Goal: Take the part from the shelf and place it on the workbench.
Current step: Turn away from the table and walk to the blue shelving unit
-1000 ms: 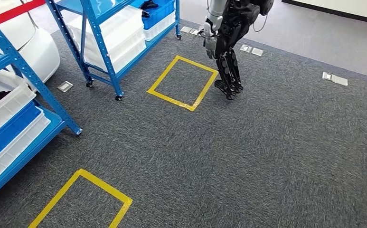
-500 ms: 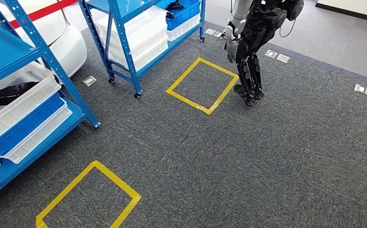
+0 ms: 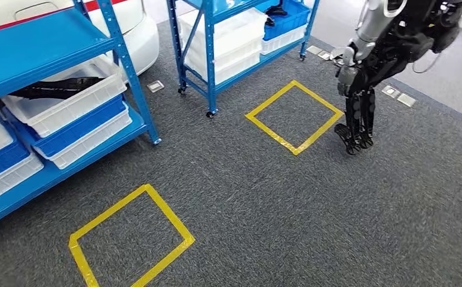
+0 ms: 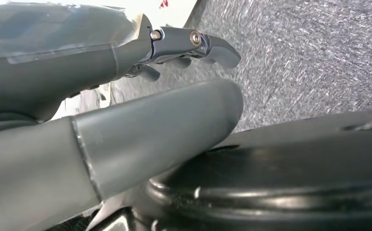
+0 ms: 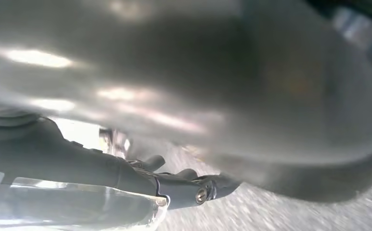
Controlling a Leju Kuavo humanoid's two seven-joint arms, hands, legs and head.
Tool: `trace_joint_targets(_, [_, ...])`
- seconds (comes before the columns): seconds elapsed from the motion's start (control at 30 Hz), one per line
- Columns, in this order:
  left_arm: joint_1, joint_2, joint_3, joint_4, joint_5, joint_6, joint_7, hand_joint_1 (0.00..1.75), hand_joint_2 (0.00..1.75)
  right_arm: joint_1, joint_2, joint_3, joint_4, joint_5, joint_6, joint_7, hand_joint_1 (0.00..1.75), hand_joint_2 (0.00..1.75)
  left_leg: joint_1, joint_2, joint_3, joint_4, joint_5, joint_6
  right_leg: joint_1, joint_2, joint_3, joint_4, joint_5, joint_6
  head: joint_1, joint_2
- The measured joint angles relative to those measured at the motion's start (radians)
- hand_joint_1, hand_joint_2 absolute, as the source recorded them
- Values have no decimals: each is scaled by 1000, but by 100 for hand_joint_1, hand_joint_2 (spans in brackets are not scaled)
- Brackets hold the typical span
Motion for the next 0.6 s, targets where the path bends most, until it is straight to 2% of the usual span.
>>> trace_joint_targets(0.03, [-2,-1,0,-1,0,1,0,0,0,-3,-1,1,0,0,1,-2,0,0,0,-13,-1,0,1,2,-1,16,-34,72,-28,-2,3,0])
trace_joint_targets(0.07, [-2,-2,0,-1,0,2,0,0,0,-6,-2,2,0,0,1,-3,0,0,1,-28,-1,0,0,3,-1,22,-59,126,-44,0,4,0])
trace_joint_targets(0.1, [-3,-3,0,-1,0,3,1,0,0,-9,-2,3,0,2,1,-4,0,0,1,-43,1,1,0,3,-1,24,-69,148,-44,5,4,0])
trace_joint_targets(0.13, [-3,-4,0,-2,0,7,2,0,0,-11,-3,5,0,4,2,-6,0,0,1,-58,3,1,0,2,-3,26,-61,128,-25,14,5,0])
trace_joint_targets(0.17, [-3,-7,0,-2,0,14,6,0,0,-10,-4,7,0,8,3,-9,0,0,1,-74,6,2,-1,1,-5,31,-39,72,7,22,5,0])
trace_joint_targets(0.2, [-3,-12,0,-3,0,24,11,0,0,-8,-6,11,0,14,5,-13,0,0,1,-88,6,2,-1,0,-9,47,-12,0,44,30,6,0])
trace_joint_targets(0.23, [-5,-16,0,-3,1,37,17,0,0,-7,-8,16,0,21,7,-19,0,0,-1,-102,5,5,-2,-4,-12,71,10,-68,74,33,8,0])
trace_joint_targets(0.27, [-6,-21,1,-4,3,50,23,0,0,-5,-9,20,1,27,9,-23,0,0,-1,-113,1,7,-2,-8,-14,91,22,-114,92,31,8,0])
trace_joint_targets(0.3, [-7,-25,2,-4,6,62,30,0,0,-4,-10,25,1,34,11,-27,0,0,-2,-122,-4,7,-1,-14,-14,106,25,-136,99,26,9,0])
trace_joint_targets(0.33, [-8,-29,4,-4,9,74,36,0,0,-5,-10,29,1,40,14,-31,0,0,-2,-132,-8,7,0,-21,-12,107,27,-142,99,19,8,0])
trace_joint_targets(0.37, [-8,-32,5,-4,11,85,41,0,0,-7,-10,34,2,46,17,-33,0,0,0,-141,-11,5,3,-27,-12,98,29,-143,101,13,7,0])
trace_joint_targets(0.4, [-8,-34,6,-4,12,94,46,0,0,-8,-10,39,2,51,21,-35,0,0,1,-142,-13,6,2,-32,-14,88,33,-146,103,7,7,0])
trace_joint_targets(0.47, [-9,-37,7,-5,12,107,53,0,0,-8,-10,47,2,60,25,-38,0,0,-1,-94,-31,44,-22,-42,-18,63,41,-153,106,-5,-2,0])
trace_joint_targets(0.53, [-10,-38,9,-5,16,117,59,0,0,-3,-13,51,2,65,27,-40,0,0,-3,-33,-89,161,-82,-51,-16,31,46,-155,103,-14,-13,0])
trace_joint_targets(0.57, [-10,-38,10,-5,17,121,62,0,0,-1,-14,54,2,69,29,-41,0,0,-2,-23,-123,224,-107,-55,-14,15,47,-154,101,-17,-15,0])
trace_joint_targets(0.6, [-11,-38,12,-6,19,125,64,0,0,0,-16,57,2,73,32,-43,0,0,0,-19,-149,270,-118,-57,-13,0,47,-154,98,-20,-15,0])
